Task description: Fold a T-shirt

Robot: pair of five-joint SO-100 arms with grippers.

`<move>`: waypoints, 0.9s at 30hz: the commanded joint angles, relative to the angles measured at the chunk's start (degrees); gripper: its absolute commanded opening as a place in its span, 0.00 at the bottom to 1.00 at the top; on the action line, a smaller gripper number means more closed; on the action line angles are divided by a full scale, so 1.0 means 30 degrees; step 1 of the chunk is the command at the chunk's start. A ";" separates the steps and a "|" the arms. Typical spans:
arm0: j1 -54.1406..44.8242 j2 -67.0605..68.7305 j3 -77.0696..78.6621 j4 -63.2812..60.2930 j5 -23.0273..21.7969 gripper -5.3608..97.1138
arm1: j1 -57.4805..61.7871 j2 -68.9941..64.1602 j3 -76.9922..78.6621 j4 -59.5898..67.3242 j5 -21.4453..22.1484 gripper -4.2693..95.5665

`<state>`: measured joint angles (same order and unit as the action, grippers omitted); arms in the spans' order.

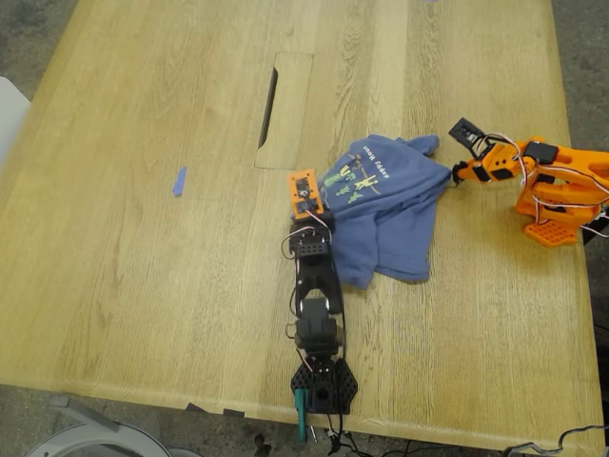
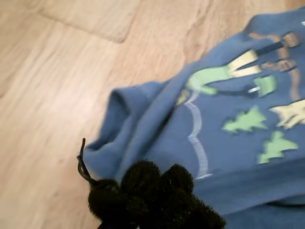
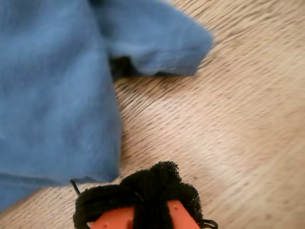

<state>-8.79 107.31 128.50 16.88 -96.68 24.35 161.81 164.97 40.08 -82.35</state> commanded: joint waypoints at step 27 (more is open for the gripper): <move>-1.7549 2.8740 1.2920 1.3828 0.0264 0.05 | 1.9600 1.1074 0.3867 0.5244 -0.1934 0.04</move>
<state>-54.05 179.91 164.79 51.42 -95.98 78.49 191.07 175.08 54.14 -87.54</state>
